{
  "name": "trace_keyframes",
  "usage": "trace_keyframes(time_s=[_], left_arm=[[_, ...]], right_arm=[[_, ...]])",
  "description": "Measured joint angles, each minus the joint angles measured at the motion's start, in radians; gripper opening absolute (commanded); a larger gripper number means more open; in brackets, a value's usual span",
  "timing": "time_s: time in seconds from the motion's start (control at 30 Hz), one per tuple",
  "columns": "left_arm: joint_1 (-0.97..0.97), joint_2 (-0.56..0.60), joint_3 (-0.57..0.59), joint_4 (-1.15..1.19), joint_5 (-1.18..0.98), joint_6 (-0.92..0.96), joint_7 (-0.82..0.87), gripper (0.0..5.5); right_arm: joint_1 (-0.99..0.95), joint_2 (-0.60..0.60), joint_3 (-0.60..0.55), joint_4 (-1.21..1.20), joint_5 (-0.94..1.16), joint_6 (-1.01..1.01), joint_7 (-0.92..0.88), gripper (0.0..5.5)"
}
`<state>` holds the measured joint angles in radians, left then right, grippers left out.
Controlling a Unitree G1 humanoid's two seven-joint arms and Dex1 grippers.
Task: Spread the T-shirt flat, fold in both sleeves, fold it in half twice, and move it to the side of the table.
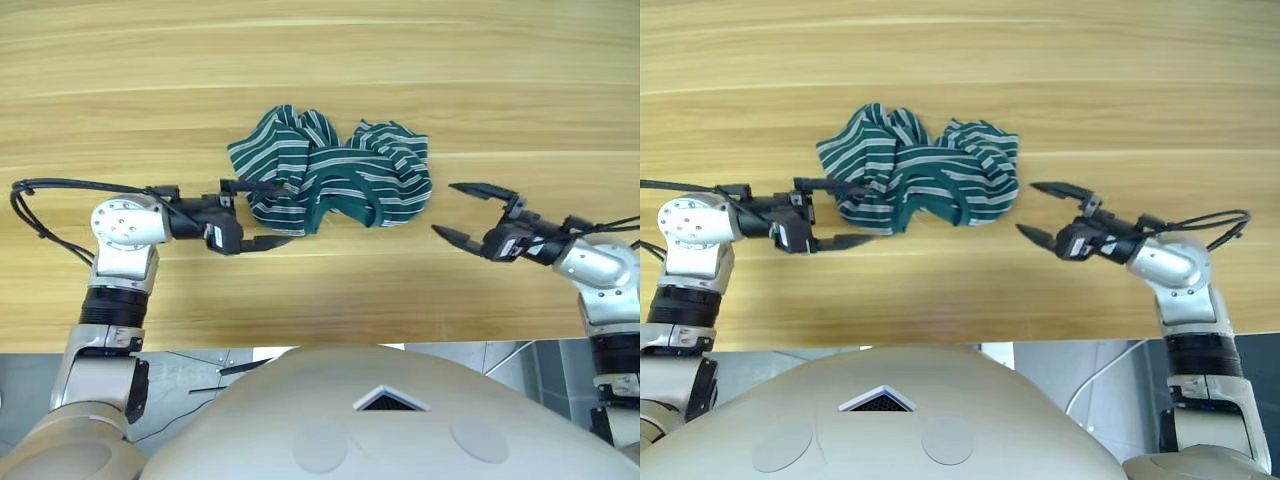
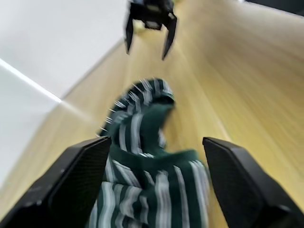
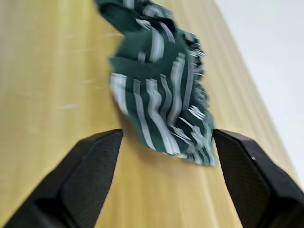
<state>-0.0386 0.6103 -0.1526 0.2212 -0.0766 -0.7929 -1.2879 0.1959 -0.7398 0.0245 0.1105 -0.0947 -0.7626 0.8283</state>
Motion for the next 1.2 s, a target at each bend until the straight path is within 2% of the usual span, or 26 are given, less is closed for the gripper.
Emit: trace_keyframes(time_s=[0.17,0.43,0.57,1.03,1.13,1.2], left_arm=[[0.003,0.063,-0.061,0.052,0.170,-0.049,0.074,3.60],[-0.059,0.122,-0.092,0.105,0.330,-0.100,0.286,3.60],[-0.087,0.126,-0.118,0.137,0.377,-0.102,0.369,2.94],[-0.110,0.145,-0.222,0.172,0.395,-0.110,0.453,0.42],[-0.116,0.147,-0.234,0.186,0.395,-0.115,0.458,0.01],[-0.121,0.149,-0.236,0.189,0.397,-0.115,0.457,0.00]], right_arm=[[0.001,-0.009,0.075,-0.056,-0.056,0.033,0.001,3.52],[-0.103,0.029,0.184,0.035,-0.197,0.076,-0.107,3.52],[-0.137,0.042,0.222,0.063,-0.212,0.077,-0.146,3.52],[-0.144,0.042,0.286,0.074,-0.212,0.082,-0.158,0.76],[-0.143,0.042,0.298,0.076,-0.212,0.083,-0.159,0.27],[-0.141,0.042,0.301,0.079,-0.213,0.083,-0.159,0.02]])
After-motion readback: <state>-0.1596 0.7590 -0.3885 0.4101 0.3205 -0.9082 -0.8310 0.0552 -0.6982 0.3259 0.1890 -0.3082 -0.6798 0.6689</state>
